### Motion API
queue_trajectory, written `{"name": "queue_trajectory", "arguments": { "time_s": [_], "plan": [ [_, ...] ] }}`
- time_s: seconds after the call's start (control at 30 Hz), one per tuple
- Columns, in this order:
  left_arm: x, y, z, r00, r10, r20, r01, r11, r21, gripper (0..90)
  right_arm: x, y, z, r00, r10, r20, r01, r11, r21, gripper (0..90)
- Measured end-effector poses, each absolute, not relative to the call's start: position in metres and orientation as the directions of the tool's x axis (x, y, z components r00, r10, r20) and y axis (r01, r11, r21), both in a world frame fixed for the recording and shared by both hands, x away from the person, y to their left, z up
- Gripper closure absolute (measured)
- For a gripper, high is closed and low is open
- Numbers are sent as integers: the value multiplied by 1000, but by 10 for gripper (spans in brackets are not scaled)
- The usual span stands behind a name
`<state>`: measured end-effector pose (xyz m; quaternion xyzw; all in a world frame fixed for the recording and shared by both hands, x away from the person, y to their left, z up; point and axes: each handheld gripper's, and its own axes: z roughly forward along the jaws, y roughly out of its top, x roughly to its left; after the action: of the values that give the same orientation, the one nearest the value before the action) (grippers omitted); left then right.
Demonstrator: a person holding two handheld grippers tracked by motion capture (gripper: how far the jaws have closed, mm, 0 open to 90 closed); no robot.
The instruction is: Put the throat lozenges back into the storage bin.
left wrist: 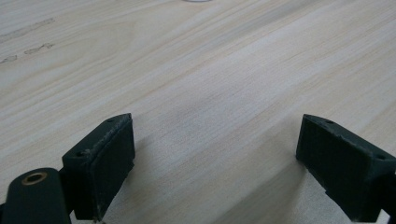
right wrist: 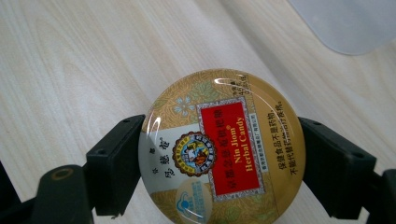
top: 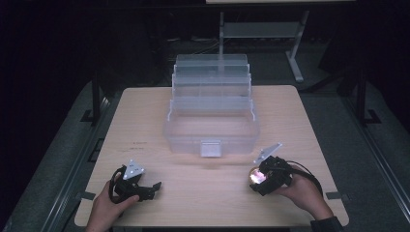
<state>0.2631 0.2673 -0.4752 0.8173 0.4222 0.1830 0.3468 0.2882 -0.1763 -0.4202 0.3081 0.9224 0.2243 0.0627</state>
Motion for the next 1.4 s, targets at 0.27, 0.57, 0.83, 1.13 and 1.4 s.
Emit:
{"name": "queue_trajectory", "arguments": {
  "time_s": [0.27, 0.57, 0.83, 1.13, 1.4],
  "plan": [
    [263, 267, -475, 577, 817, 6, 563, -403, 721, 107, 291, -185, -417, -792, 610, 19, 550, 700, 456, 198],
    [263, 267, -475, 575, 818, 5, 563, -400, 723, 107, 295, -197, -408, -776, 631, 10, 560, 681, 472, 198],
    [263, 267, -475, 575, 818, 5, 565, -402, 721, 107, 301, -204, -399, -762, 647, 6, 568, 664, 487, 198],
    [263, 267, -475, 577, 817, 8, 564, -406, 720, 107, 310, -210, -391, -748, 663, 4, 577, 648, 497, 198],
    [263, 267, -475, 577, 816, 8, 564, -406, 719, 107, 318, -215, -379, -740, 673, -3, 577, 637, 511, 198]
  ]
}}
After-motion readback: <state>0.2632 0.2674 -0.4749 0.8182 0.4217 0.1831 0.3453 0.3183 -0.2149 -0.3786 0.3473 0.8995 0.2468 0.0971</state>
